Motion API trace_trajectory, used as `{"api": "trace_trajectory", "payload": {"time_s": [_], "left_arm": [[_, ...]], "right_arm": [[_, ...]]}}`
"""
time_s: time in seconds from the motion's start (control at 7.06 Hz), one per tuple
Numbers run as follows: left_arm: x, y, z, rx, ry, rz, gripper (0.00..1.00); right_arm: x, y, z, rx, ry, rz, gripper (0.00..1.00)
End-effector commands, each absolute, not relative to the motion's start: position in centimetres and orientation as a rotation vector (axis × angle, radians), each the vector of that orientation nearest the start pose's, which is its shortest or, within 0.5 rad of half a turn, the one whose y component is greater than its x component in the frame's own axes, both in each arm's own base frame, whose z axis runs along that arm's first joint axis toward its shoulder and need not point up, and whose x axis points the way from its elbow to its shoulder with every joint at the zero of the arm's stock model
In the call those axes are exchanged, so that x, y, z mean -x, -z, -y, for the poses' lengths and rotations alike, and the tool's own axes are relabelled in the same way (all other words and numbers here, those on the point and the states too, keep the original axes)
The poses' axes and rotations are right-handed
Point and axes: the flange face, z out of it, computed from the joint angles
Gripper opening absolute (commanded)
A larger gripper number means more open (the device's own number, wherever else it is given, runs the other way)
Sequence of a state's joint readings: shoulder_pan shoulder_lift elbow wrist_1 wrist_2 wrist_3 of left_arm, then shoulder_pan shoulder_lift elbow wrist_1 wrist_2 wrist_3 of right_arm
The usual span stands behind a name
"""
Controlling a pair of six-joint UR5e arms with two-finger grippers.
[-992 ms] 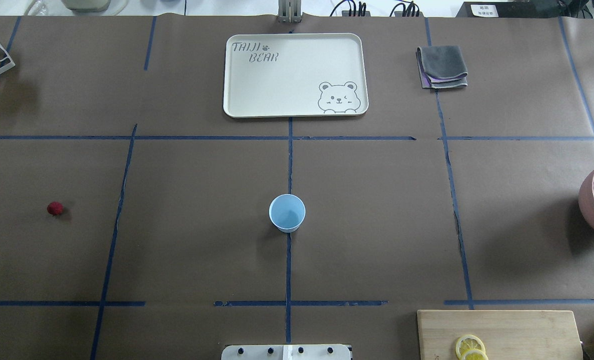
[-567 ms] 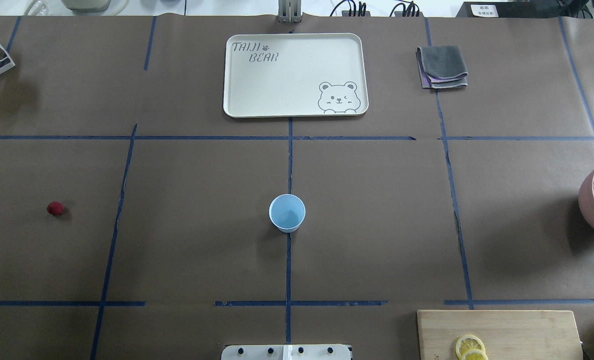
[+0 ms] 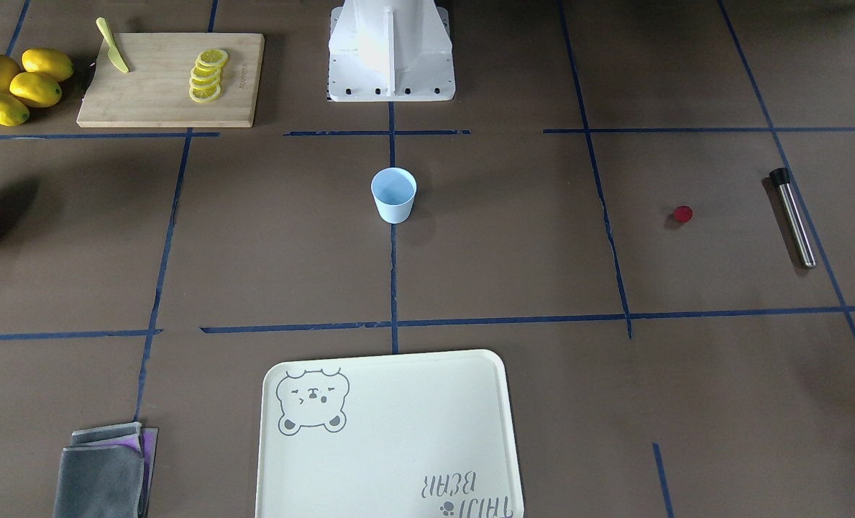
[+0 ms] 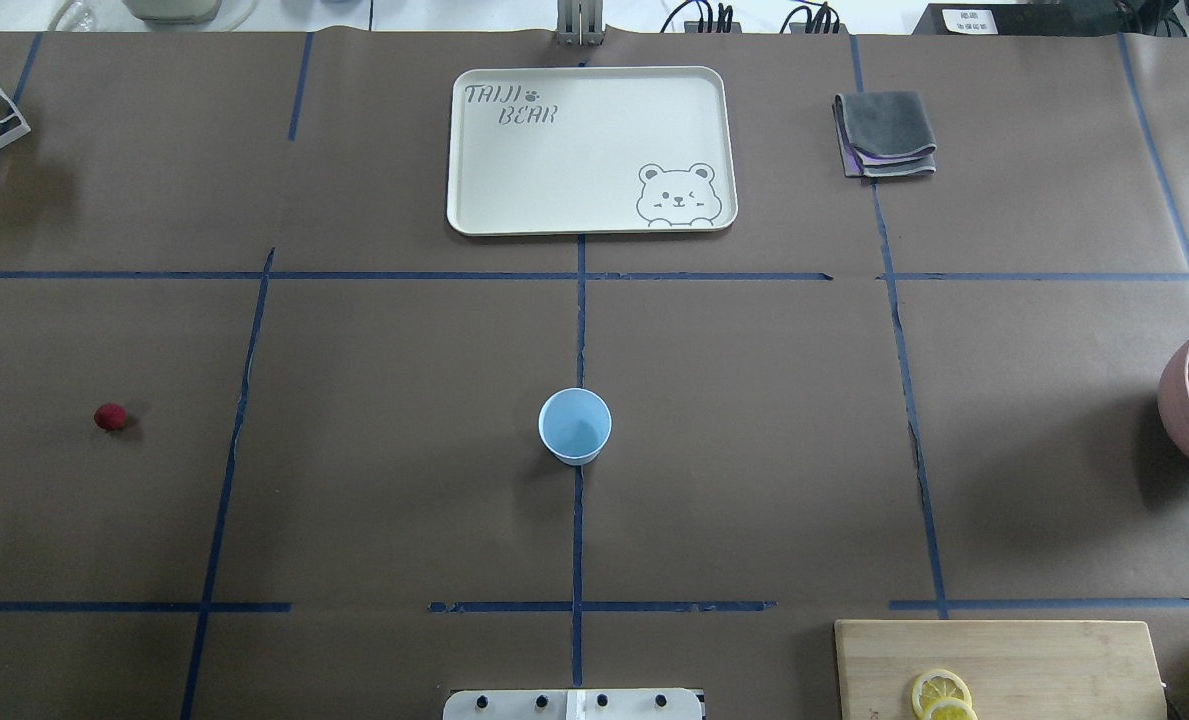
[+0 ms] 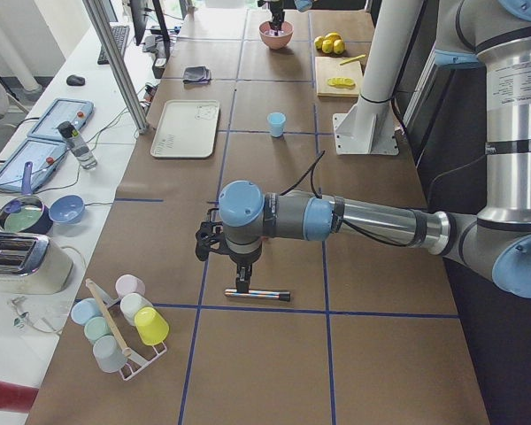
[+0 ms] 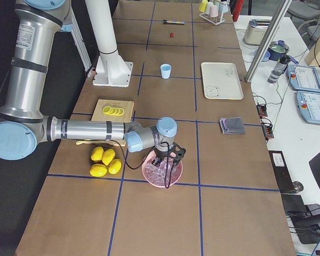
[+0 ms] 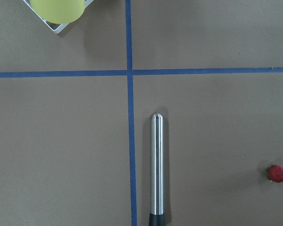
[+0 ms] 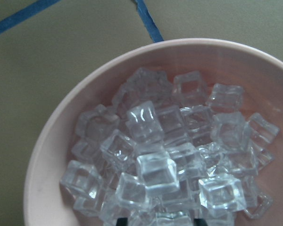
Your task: Mash ice and strawberries in cup
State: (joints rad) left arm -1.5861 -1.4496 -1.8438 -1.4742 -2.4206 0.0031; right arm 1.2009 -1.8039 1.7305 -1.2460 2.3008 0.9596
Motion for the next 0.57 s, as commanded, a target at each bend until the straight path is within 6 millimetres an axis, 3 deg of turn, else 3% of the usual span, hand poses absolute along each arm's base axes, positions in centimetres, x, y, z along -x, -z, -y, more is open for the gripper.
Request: {"api": "trace_trajectory", "payload": {"time_s": [0.0,0.14,0.43], "left_arm": [[6.5,-58.5,43.9,-0.060,-0.012,-0.849,1.00],[6.5,-58.5,43.9,-0.060,-0.012,-0.849,1.00],[6.5,-58.5,43.9,-0.060,-0.012,-0.849,1.00]], "right_arm": [[8.6,-64.8,40.5,0.254,-0.470,0.733,0.00],[8.7,-63.1,40.8,0.224,-0.462,0.754,0.00],[8.7,-56.4,41.0,0.135,-0.444,0.823,0.00]]}}
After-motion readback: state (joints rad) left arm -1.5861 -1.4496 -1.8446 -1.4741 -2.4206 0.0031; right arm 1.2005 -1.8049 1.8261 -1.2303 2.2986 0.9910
